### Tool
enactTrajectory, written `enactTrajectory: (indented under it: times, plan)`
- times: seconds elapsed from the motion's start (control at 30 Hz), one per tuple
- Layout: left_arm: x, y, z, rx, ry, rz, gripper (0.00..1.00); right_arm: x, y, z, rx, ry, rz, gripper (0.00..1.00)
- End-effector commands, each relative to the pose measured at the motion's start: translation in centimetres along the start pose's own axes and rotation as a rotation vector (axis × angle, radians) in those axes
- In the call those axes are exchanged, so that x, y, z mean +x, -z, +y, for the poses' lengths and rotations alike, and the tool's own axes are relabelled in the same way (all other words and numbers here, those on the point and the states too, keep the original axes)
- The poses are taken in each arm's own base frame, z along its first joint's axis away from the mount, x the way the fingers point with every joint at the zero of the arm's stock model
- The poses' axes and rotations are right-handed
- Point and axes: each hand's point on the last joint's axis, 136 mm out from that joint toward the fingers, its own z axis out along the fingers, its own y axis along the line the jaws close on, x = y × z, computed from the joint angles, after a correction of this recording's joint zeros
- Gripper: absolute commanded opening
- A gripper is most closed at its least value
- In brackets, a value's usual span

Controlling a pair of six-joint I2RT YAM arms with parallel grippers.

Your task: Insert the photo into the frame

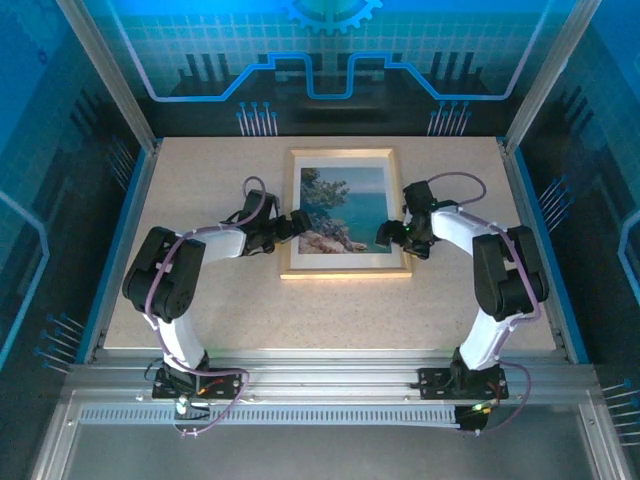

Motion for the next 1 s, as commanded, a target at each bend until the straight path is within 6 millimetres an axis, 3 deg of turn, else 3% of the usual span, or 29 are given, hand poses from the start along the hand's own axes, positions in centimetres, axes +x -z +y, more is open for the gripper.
enactTrajectory:
  times: [0.0, 0.13, 0.23, 0.37, 0.47, 0.63, 0.8, 0.97]
  plan:
    - [2.2, 0.3, -1.1, 0.028, 0.012, 0.064, 0.99, -1.0, 0.1, 2.2, -0.027, 0.092, -0.019, 0.88]
    - [1.1, 0.7, -0.9, -0.011, -0.018, 0.048, 0.99, -1.2, 1.1, 2.0, -0.005, 0.105, -0.027, 0.88]
    - [-1.2, 2.0, -0.7, -0.025, -0.027, 0.008, 0.99, -2.0, 3.6, 1.5, 0.022, 0.12, -0.106, 0.88]
    - [-5.4, 5.5, 0.2, -0.05, -0.048, -0.086, 0.99, -4.6, 7.7, -0.6, 0.07, 0.136, -0.255, 0.89]
    - [-7.9, 8.5, 1.9, -0.141, -0.097, -0.163, 0.99, -6.6, 9.2, -3.3, 0.107, 0.126, -0.346, 0.89]
    - [-9.5, 12.2, 5.2, -0.341, -0.225, -0.266, 0.99, -8.6, 8.4, -7.1, 0.144, 0.144, -0.468, 0.87]
    - [-9.4, 13.6, 8.9, -0.464, -0.285, -0.354, 0.99, -9.5, 6.8, -7.8, 0.177, 0.255, -0.581, 0.87]
    - [-9.3, 14.0, 11.5, -0.532, -0.275, -0.378, 0.99, -10.5, 7.4, -8.1, 0.216, 0.319, -0.789, 0.88]
